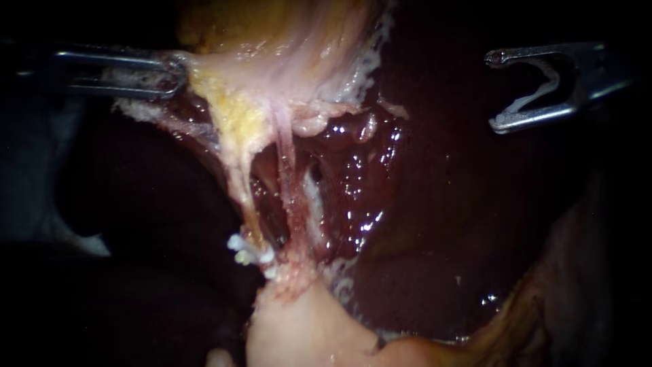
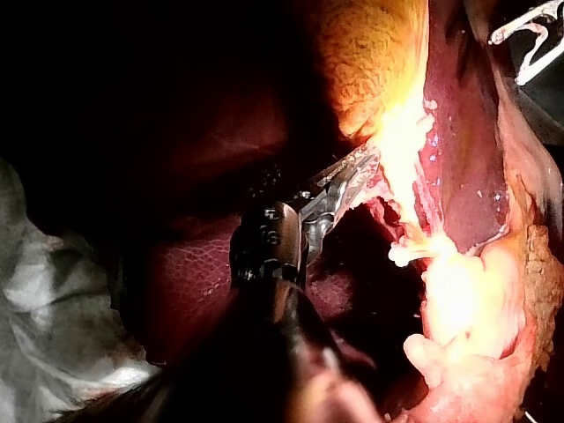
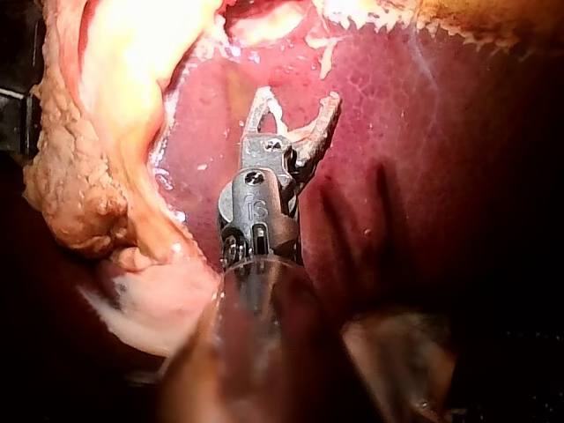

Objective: Clipping third clip left tube

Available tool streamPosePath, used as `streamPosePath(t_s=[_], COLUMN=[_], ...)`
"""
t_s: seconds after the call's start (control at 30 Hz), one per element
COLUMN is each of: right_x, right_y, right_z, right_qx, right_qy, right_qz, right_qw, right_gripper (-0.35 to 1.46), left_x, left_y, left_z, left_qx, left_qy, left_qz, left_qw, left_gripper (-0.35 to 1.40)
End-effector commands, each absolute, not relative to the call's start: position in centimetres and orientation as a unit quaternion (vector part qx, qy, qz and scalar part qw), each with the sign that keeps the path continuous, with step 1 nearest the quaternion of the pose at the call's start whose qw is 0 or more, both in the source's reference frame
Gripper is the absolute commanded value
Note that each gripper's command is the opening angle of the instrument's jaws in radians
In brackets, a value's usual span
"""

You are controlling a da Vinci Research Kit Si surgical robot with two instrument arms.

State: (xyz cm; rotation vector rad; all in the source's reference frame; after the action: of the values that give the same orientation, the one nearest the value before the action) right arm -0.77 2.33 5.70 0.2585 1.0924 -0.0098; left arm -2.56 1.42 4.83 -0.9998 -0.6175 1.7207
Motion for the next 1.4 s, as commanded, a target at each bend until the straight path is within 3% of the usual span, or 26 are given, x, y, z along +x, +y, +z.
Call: streamPosePath(t_s=[0.03, 0.47, 0.73, 0.93, 1.4], right_x=[-0.75, -0.16, 0.41, 0.86, 1.45], right_y=[2.32, 1.92, 1.55, 1.27, 1.00], right_z=[5.68, 5.40, 5.34, 5.43, 5.82], right_qx=[0.124, 0.143, 0.192, 0.238, 0.278], right_qy=[0.519, 0.540, 0.543, 0.539, 0.546], right_qz=[-0.005, -0.021, 0.015, 0.057, 0.071], right_qw=[0.846, 0.829, 0.818, 0.806, 0.787], right_gripper=[0.50, 0.50, 0.50, 0.50, 0.48], left_x=[-2.57, -2.60, -2.62, -2.62, -2.66], left_y=[1.42, 1.40, 1.38, 1.38, 1.35], left_z=[4.83, 4.83, 4.81, 4.80, 4.79], left_qx=[-0.414, -0.414, -0.414, -0.415, -0.414], left_qy=[-0.256, -0.254, -0.254, -0.252, -0.251], left_qz=[0.713, 0.713, 0.712, 0.714, 0.714], left_qw=[0.505, 0.506, 0.507, 0.505, 0.506], left_gripper=[-0.35, -0.35, -0.35, -0.35, -0.35])
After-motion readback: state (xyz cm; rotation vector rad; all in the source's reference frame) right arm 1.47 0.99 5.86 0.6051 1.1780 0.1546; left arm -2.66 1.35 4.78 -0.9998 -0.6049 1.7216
